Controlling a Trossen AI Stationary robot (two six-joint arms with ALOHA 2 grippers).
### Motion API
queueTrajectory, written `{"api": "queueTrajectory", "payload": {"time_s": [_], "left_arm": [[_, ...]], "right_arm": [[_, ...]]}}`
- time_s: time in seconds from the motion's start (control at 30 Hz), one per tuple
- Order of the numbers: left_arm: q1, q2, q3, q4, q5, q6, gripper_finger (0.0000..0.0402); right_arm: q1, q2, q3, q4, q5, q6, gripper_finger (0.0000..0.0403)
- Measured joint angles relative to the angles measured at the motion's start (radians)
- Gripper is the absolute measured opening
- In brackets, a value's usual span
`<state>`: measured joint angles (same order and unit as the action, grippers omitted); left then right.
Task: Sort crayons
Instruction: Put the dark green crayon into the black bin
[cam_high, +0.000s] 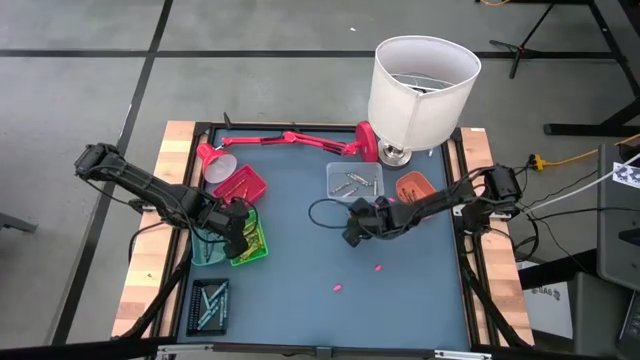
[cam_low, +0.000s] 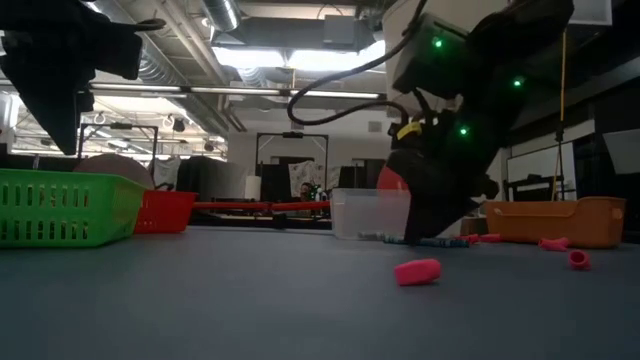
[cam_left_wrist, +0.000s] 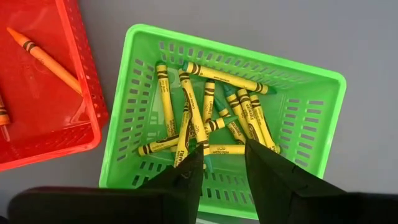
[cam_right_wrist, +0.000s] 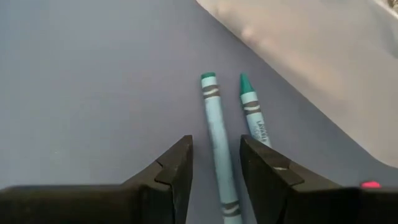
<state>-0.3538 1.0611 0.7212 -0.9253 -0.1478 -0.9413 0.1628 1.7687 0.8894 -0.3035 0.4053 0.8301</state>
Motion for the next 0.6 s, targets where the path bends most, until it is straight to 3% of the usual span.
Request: {"api": "queueTrajectory", "payload": {"time_s": [0.6], "left_arm": [[0.0, 0.0, 0.0, 0.085, -0.001, 0.008, 0.0095]], "right_arm": [[-0.008, -0.002, 0.001, 0.005, -0.125, -0.007, 0.0126]]}}
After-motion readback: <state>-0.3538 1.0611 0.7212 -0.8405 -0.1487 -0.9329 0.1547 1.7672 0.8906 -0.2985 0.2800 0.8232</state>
